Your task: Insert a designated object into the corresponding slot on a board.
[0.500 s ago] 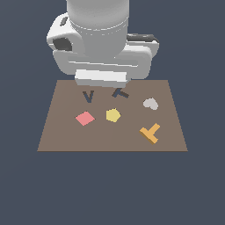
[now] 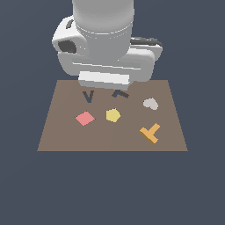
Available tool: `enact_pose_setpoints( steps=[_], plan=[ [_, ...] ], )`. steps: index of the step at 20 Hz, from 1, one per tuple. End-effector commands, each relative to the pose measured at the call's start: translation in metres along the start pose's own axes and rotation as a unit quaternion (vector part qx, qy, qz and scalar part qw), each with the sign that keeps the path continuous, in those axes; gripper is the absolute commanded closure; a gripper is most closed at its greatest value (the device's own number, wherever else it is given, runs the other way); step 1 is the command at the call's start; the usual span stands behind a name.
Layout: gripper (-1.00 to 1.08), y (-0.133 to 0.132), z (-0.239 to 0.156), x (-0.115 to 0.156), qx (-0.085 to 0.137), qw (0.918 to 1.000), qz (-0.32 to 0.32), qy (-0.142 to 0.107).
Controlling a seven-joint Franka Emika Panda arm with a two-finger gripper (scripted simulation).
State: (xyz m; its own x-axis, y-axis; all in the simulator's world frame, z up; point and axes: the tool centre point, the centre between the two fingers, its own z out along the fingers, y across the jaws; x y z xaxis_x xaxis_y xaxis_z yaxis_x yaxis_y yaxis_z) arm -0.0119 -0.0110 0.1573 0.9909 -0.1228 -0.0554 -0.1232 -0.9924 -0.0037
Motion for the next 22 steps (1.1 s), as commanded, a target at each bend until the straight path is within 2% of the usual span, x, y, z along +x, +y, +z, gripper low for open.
enact_pose_setpoints(
  steps=[1,12,17,22],
  plan=[
    [-0.92,-0.006,0.003,0.0,0.0,1.0,0.01,0.001],
    [-0.92,-0.049,0.03,0.01,0.002,0.9956,0.093,0.007],
    [-0.92,-0.078,0.048,0.022,0.004,0.9886,0.15,0.012],
    [-0.92,-0.106,0.067,0.038,0.005,0.9778,0.209,0.017]
  ],
)
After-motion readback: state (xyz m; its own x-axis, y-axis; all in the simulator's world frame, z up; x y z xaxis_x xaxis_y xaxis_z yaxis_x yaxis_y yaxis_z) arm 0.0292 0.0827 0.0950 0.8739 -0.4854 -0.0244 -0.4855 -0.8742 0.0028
